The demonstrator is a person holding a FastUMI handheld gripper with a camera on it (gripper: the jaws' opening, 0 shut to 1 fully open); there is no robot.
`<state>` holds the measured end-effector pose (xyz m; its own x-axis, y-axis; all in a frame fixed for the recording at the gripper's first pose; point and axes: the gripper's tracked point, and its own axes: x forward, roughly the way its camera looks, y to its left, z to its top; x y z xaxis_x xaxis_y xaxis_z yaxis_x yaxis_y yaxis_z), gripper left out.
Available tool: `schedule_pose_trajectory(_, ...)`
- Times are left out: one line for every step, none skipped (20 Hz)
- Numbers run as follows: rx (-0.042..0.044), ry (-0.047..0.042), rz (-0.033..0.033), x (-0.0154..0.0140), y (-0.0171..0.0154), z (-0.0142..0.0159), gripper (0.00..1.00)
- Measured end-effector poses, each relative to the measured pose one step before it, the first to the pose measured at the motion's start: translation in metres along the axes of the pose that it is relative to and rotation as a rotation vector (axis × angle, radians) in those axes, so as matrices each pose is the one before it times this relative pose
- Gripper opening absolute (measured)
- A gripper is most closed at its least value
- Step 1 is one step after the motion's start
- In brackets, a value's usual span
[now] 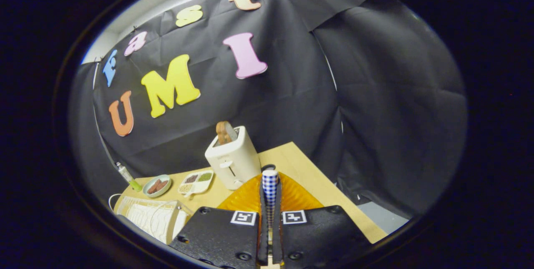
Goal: Take the plate from the dish rack, then take the spoon from the basket and place it into the plate.
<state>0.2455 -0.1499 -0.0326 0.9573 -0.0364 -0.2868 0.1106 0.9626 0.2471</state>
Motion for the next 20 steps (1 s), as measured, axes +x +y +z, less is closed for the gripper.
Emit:
schedule_pose_trajectory(-0.01301, -0.04268, -0.00540, -0.00742, 0.00332, 0.01133, 0.09)
schedule_pose_trajectory(-0.01424, -0.04072, -0.00230, -0.00941, 0.00377, 0.01152, 0.08)
schedule_pose_trajectory(-0.01574, -0.03858, 0.00045, -0.00859, 0.00486, 0.01031, 0.08)
schedule_pose_trajectory(-0.01316, -0.03848, 0.00382, -0.00910, 0.00867, 0.01065, 0.08)
schedule_pose_trajectory(-0.01050, -0.03372, 0.00489, -0.01035, 0.00731, 0.01036, 0.08)
schedule_pose_trajectory(-0.00172, -0.02461, 0.01156, -0.01196, 0.00940, 0.00877, 0.08)
schedule_pose_trajectory(0.00688, -0.01790, 0.02010, -0.01301, 0.01262, 0.00695, 0.08)
schedule_pose_trajectory(0.00863, -0.00618, 0.01656, -0.01392, 0.01339, 0.00298, 0.08)
schedule_pose_trajectory(0.01390, -0.00770, 0.01453, -0.01258, 0.01096, -0.00019, 0.08)
schedule_pose_trajectory(0.01067, -0.00402, 0.01788, -0.01362, 0.01235, -0.00178, 0.08)
schedule_pose_trajectory(0.00798, 0.00075, 0.01557, -0.01003, 0.01374, -0.00721, 0.08)
schedule_pose_trajectory(0.00597, 0.00177, 0.01418, -0.01126, 0.01210, -0.00742, 0.08)
schedule_pose_trajectory(0.01021, 0.00756, 0.01448, -0.01160, 0.01224, -0.00691, 0.08)
schedule_pose_trajectory(0.01811, 0.00874, 0.01594, -0.01210, 0.01237, -0.00894, 0.08)
schedule_pose_trajectory(0.01453, 0.01269, 0.01788, -0.01145, 0.01235, -0.01007, 0.08)
schedule_pose_trajectory(0.01123, 0.01161, 0.01616, -0.00956, 0.01197, -0.01056, 0.08)
schedule_pose_trajectory(0.00427, 0.01279, 0.01708, -0.00707, 0.01052, -0.01009, 0.08)
schedule_pose_trajectory(-0.00085, 0.01154, 0.00928, -0.00464, 0.00869, -0.01058, 0.08)
schedule_pose_trajectory(-0.00121, 0.01324, 0.00365, -0.00306, 0.00619, -0.01098, 0.08)
schedule_pose_trajectory(0.00375, 0.01308, 0.00603, -0.00249, 0.00767, -0.01146, 0.08)
